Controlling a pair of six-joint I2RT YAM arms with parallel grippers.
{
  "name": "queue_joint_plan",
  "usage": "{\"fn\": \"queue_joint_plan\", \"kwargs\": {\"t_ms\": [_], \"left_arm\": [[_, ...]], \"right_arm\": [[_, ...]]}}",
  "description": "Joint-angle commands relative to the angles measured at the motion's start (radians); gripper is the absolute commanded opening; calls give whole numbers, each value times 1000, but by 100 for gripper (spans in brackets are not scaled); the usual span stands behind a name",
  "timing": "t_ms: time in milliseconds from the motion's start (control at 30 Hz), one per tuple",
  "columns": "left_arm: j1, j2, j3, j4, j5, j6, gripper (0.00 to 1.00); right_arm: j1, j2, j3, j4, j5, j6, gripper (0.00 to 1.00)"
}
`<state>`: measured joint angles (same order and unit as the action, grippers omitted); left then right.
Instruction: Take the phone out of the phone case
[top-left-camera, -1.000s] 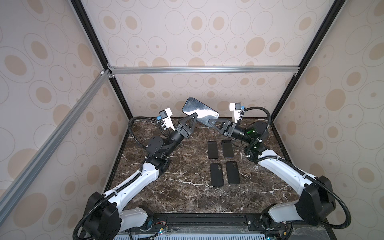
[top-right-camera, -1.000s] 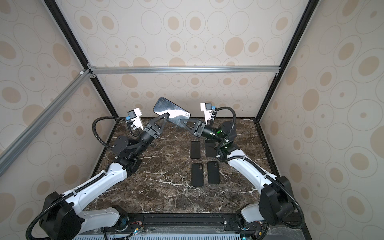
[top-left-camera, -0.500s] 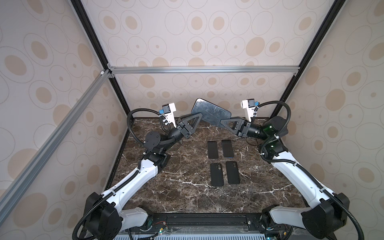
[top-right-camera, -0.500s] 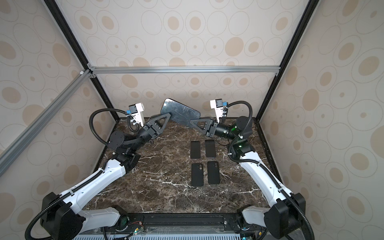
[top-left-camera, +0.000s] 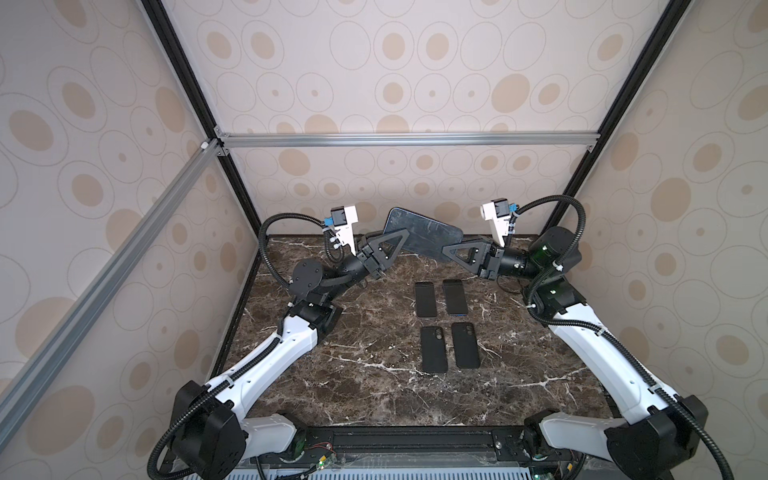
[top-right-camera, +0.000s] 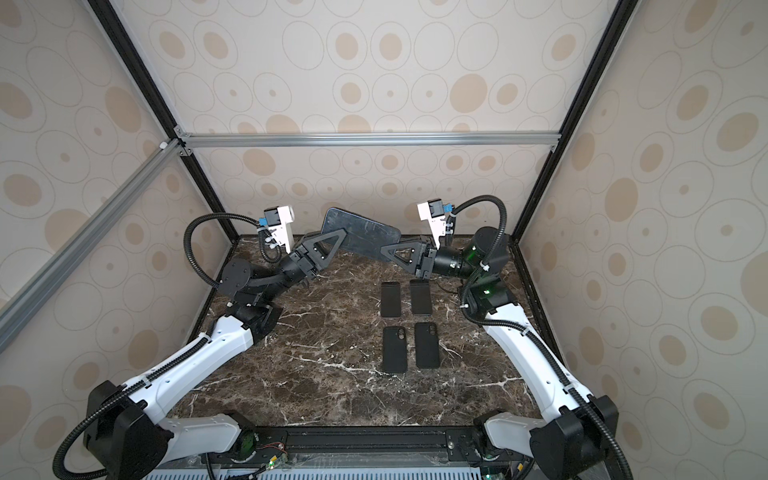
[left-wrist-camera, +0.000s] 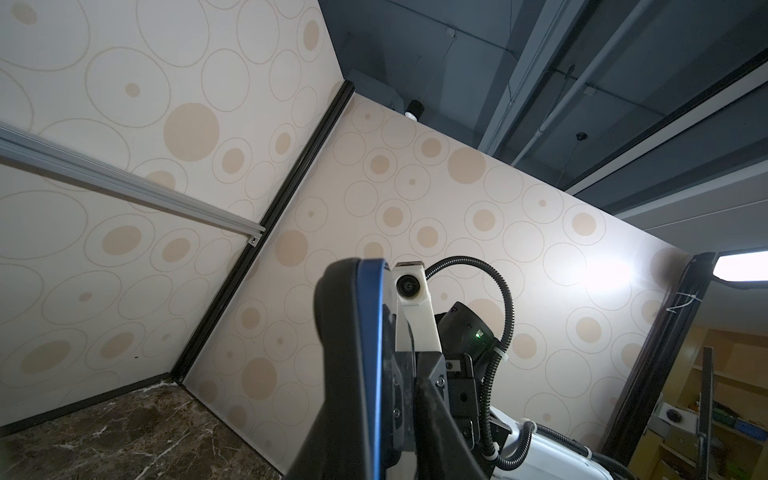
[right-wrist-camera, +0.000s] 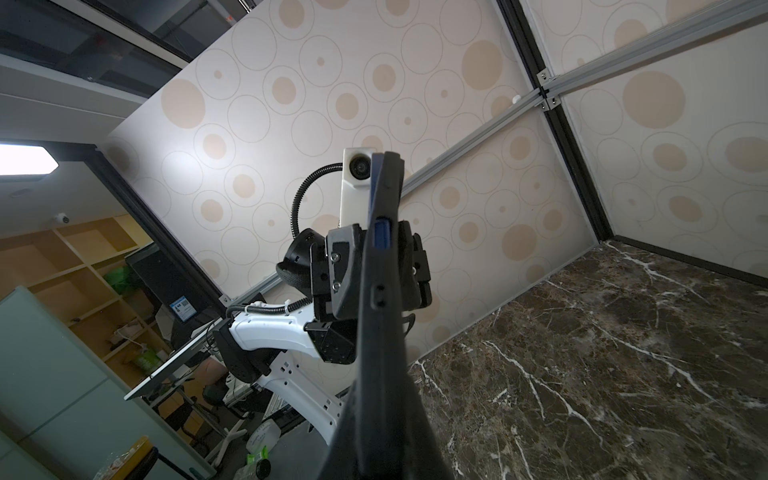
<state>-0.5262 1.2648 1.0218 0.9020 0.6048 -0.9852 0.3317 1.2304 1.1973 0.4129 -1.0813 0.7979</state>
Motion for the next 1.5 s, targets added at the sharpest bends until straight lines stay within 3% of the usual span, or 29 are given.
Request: {"fn": "queue_joint_plan", "kwargs": {"t_ms": [0, 267, 567, 633, 700, 800, 933, 1233, 1467], "left_arm": [[7, 1, 54, 33, 26, 3, 27], [7, 6, 49, 47, 28, -4, 26], [6, 21, 39, 114, 44, -21, 0], [6, 22, 29, 150, 44, -29, 0], [7, 26, 20, 195, 41, -42, 0], [6, 35, 4, 288, 41, -68, 0], [6, 55, -3, 390, 52, -113, 0], [4, 61, -2, 417, 48, -123, 0], [4, 48, -15, 421, 43, -116, 0]], "right_arm": [[-20, -35, 44, 0, -13, -40, 0], [-40, -48, 41, -7, -17, -39, 0], [-40, -60, 36, -3, -9, -34, 1], [-40, -70, 33, -2, 4, -33, 10], [-41, -80, 15, 42, 34, -3, 29], [-39, -97, -25, 156, 116, 72, 49], [-27, -102, -74, 315, 245, 191, 57], [46, -48, -84, 519, 336, 342, 60], [61, 42, -79, 757, 386, 527, 47]]}}
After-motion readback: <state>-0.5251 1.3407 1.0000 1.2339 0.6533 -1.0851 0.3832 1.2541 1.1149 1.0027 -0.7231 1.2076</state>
